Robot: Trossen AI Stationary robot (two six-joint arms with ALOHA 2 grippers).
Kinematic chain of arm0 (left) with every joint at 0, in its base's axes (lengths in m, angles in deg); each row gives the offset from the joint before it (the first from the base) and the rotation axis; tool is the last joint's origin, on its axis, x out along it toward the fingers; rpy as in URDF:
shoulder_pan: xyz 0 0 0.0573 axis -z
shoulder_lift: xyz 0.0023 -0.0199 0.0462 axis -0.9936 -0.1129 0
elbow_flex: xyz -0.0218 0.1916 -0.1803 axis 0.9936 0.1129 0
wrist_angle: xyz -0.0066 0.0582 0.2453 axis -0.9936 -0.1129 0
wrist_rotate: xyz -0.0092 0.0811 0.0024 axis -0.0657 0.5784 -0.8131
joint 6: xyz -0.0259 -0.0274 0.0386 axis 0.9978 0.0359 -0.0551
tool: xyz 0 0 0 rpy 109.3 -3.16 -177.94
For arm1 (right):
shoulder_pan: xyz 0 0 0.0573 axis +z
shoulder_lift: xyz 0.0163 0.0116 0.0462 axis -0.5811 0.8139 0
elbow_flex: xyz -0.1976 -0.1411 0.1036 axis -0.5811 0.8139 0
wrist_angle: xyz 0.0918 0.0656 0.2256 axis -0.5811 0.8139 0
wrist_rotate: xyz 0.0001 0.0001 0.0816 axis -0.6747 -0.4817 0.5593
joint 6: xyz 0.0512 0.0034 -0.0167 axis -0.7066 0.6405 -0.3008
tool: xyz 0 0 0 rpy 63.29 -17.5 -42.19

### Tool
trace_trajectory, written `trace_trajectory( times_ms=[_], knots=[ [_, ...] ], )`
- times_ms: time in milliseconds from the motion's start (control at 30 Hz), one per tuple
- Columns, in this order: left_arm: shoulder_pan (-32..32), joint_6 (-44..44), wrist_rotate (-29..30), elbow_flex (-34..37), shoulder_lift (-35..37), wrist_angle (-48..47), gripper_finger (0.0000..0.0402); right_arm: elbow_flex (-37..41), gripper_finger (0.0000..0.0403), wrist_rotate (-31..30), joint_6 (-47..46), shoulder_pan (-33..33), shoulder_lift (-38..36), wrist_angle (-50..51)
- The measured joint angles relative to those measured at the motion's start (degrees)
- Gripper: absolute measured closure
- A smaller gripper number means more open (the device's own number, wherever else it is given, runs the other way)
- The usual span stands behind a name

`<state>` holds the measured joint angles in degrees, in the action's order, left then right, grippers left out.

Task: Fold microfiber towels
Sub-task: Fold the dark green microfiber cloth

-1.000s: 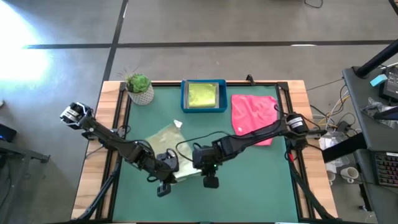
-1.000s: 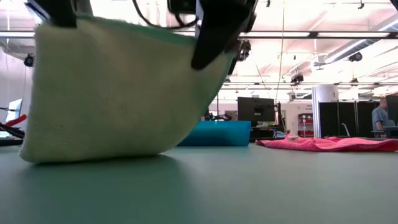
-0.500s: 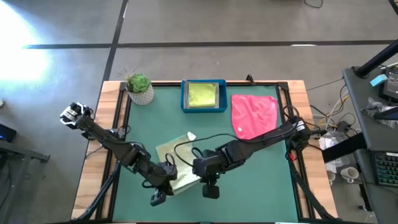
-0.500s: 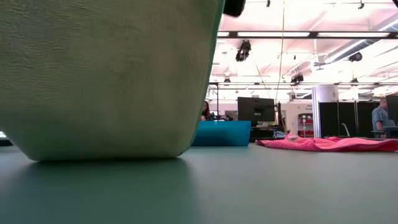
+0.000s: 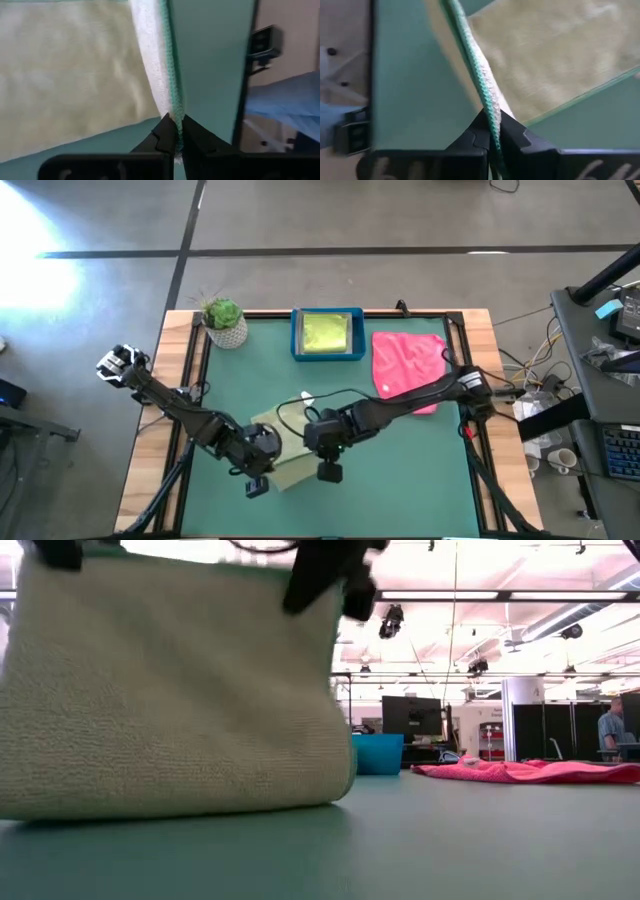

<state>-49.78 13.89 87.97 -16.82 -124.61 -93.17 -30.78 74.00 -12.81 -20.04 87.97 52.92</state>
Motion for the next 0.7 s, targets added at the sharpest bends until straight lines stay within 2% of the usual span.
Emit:
trace_trajectory(
  times_ms=[200,333,700],
  knots=[
    [-1.72,0.17,2.09,0.07,-0.29,-6.99,0.0401,0.22,0.0394,-4.95,3.88,-3.75,2.76,-1.82],
    [-3.21,0.16,4.7,0.17,-0.28,-10.6,0.0401,-0.2,0.0394,-5.31,6.37,-5.89,4.13,-2.54],
    [-7.74,0.02,5.71,1.0,-0.22,-18.28,0.0401,0.1,0.0394,-7.14,10.3,-10.54,4.32,-6.69]
  ],
)
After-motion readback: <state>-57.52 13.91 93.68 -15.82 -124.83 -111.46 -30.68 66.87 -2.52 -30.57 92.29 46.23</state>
